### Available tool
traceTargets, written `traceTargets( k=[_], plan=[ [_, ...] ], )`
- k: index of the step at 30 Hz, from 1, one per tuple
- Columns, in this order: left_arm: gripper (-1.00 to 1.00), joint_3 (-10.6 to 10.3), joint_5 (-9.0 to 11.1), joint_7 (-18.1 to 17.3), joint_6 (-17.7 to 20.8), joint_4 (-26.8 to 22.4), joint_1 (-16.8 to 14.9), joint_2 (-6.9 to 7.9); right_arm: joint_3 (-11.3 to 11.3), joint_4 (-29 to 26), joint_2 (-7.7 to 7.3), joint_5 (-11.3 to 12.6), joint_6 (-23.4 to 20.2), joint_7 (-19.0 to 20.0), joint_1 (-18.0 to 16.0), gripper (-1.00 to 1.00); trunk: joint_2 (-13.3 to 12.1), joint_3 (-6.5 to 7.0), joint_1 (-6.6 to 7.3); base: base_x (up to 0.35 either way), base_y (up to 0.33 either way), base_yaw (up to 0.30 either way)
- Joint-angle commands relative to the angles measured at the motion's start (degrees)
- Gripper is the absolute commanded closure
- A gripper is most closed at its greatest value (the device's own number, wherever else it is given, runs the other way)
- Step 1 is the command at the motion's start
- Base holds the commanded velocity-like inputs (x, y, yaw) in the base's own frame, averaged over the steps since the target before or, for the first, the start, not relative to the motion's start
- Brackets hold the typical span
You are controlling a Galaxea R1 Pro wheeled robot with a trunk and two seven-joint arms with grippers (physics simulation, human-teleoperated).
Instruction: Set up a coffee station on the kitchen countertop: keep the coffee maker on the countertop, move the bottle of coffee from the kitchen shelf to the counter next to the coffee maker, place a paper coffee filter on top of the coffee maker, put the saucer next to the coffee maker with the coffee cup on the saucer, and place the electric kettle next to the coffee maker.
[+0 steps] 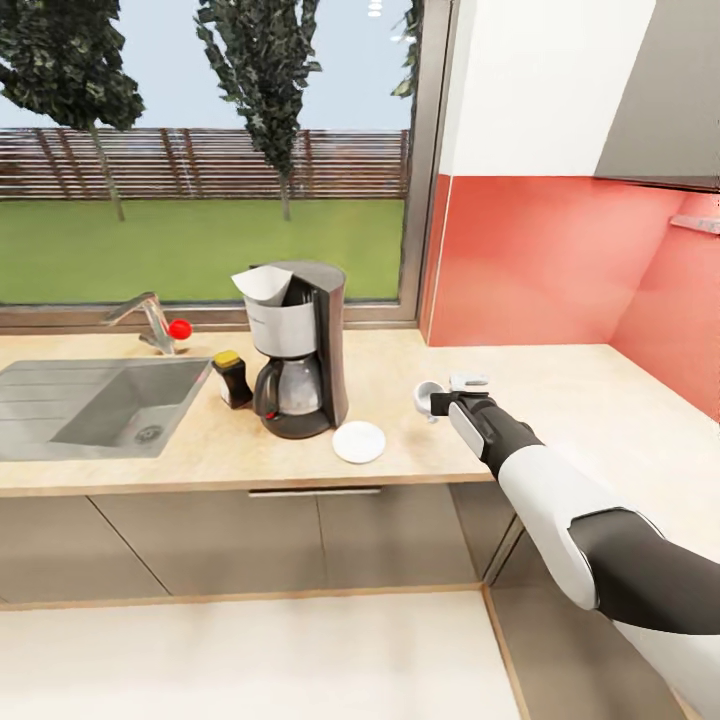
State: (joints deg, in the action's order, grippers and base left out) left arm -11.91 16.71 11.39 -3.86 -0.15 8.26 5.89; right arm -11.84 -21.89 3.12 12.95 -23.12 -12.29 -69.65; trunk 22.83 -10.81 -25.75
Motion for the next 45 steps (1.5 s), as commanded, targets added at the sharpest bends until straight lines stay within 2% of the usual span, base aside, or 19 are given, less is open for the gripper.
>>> traceTargets(
  k=[1,32,39,45],
  plan=[
    [-1.00,-0.49,0.53,0.12,-0.19,-0.02,0.00,0.00,-0.46,-0.08,-0.04,0.62,-0.25,-0.41,-0.05,1.00,0.10,-0.01,-0.04,0.000,0.000,-0.068],
    [-1.00,-0.48,0.26,0.45,-0.19,-1.27,0.00,0.13,-0.46,0.63,0.27,0.65,-0.30,-0.37,-0.05,1.00,0.10,2.76,-0.04,0.000,0.000,-0.068],
    [-1.00,-0.49,0.01,0.47,-0.19,-1.37,0.00,0.12,-0.46,3.75,0.35,0.76,-0.21,-0.30,-0.05,1.00,0.10,3.39,-0.04,0.000,0.029,-0.067],
    [-1.00,-0.54,-0.10,0.54,-0.05,-1.45,-0.96,0.05,-0.46,5.37,0.74,0.76,-0.18,1.54,-0.05,1.00,0.10,3.92,-0.04,0.000,0.266,-0.067]
  ],
)
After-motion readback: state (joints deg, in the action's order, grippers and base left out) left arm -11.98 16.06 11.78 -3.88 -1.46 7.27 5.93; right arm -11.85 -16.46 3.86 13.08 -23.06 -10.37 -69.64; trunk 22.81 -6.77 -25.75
